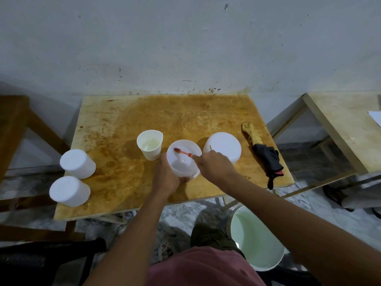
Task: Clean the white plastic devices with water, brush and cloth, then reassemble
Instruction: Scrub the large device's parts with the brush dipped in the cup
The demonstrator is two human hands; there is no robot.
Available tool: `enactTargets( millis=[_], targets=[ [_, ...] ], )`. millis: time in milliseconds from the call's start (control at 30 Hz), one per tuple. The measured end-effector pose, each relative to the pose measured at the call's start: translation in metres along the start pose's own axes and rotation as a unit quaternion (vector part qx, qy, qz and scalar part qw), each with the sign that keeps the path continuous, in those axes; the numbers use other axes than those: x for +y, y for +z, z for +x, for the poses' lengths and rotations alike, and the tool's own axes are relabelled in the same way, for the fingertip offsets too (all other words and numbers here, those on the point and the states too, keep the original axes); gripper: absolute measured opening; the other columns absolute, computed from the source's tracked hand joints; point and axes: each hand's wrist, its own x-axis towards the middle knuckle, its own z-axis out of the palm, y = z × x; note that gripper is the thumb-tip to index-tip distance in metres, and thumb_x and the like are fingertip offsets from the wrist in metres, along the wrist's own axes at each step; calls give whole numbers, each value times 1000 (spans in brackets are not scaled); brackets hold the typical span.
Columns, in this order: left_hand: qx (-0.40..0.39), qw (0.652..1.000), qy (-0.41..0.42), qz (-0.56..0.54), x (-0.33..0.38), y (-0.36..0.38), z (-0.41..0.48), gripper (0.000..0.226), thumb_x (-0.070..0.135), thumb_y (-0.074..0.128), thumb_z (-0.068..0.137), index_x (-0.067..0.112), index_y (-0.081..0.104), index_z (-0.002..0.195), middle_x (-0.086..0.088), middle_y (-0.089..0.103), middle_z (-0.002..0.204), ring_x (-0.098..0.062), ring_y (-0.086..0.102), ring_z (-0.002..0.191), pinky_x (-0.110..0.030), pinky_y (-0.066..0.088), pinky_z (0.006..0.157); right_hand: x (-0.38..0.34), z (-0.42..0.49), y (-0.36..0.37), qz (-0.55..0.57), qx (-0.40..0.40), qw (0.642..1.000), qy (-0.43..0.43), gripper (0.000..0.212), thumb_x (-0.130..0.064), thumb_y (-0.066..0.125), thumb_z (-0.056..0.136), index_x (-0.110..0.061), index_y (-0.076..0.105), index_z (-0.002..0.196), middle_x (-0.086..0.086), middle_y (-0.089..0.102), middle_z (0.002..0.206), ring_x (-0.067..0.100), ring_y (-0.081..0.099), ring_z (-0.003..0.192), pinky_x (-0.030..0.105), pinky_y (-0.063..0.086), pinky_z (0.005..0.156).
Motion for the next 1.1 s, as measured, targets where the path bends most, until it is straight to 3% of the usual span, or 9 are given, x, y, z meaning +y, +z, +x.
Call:
enactTargets(
  millis=[167, 300, 433, 533, 600, 700, 800, 900, 1100],
  targets=[
    [-5, 1000, -11, 11, -2, 0, -1, 113, 31, 98, 46, 28, 30, 136, -1, 48, 133, -22, 50, 121, -43, 53, 93, 16, 10, -39, -107, -40, 993, 43, 34, -12, 46, 98, -15, 59, 129, 10, 63, 110, 27, 65, 94, 32, 39, 60],
    [-28, 1000, -6, 2, -7, -4, 1, 101, 27, 96, 50, 18, 36, 131, -8, 55, 124, -26, 57, 111, -43, 51, 93, 18, 15, -61, -68, -117, 989, 58, 27, -19, 52, 96, -8, 58, 120, 10, 64, 109, 22, 59, 83, 27, 41, 55],
    [-34, 999, -8, -6, -8, -5, 0, 100, 29, 96, 50, 21, 35, 129, -7, 55, 123, -26, 57, 110, -44, 50, 95, 23, 22, -63, 47, -208, 976, 53, 26, -31, 58, 90, -7, 63, 99, 8, 68, 98, 26, 65, 89, 38, 55, 81],
    [-34, 999, -21, -29, -4, -5, -1, 102, 39, 92, 45, 25, 36, 129, -4, 56, 122, -25, 58, 110, -48, 51, 95, 17, 20, -54, 173, -219, 957, 85, 35, -34, 60, 90, 0, 67, 91, 12, 67, 76, 23, 60, 59, 29, 47, 54],
    [-18, 998, -27, -51, 0, -4, -2, 103, 51, 85, 44, 28, 35, 132, -2, 54, 128, -23, 55, 117, -48, 50, 99, 12, 15, -46, 254, -223, 934, 116, 33, -34, 57, 94, -2, 63, 87, 7, 48, 54, 18, 40, 42, 23, 34, 44],
    [-7, 999, -21, -40, 7, -1, -4, 106, 46, 92, 47, 25, 34, 133, -1, 51, 132, -19, 49, 120, -41, 48, 99, 10, 4, -39, 225, -249, 936, 101, 26, -30, 49, 99, -7, 62, 97, 3, 45, 59, 15, 40, 45, 23, 36, 43],
    [-3, 1000, -27, -10, 9, -1, -2, 107, 40, 97, 45, 22, 35, 131, -1, 50, 129, -18, 49, 117, -35, 47, 95, 7, -4, -38, 248, -232, 932, 127, 22, -29, 50, 97, -15, 55, 81, 1, 50, 67, 13, 45, 52, 23, 38, 47],
    [-3, 1000, -30, 9, 9, -4, -1, 107, 49, 89, 38, 22, 38, 127, -2, 55, 123, -20, 56, 110, -38, 55, 87, -12, -6, -36, 405, -230, 872, 153, 18, -20, 42, 99, -10, 52, 88, 4, 43, 62, 10, 35, 43, 21, 29, 40],
    [-27, 996, -13, 79, -6, 0, 8, 101, 63, 88, 33, 28, 45, 118, 8, 64, 106, -12, 63, 91, -34, 58, 74, -43, 18, -46, 677, -154, 674, 251, 26, -1, 28, 89, -15, 39, 71, -2, 34, 51, 9, 23, 41, 20, 18, 39]
  ],
)
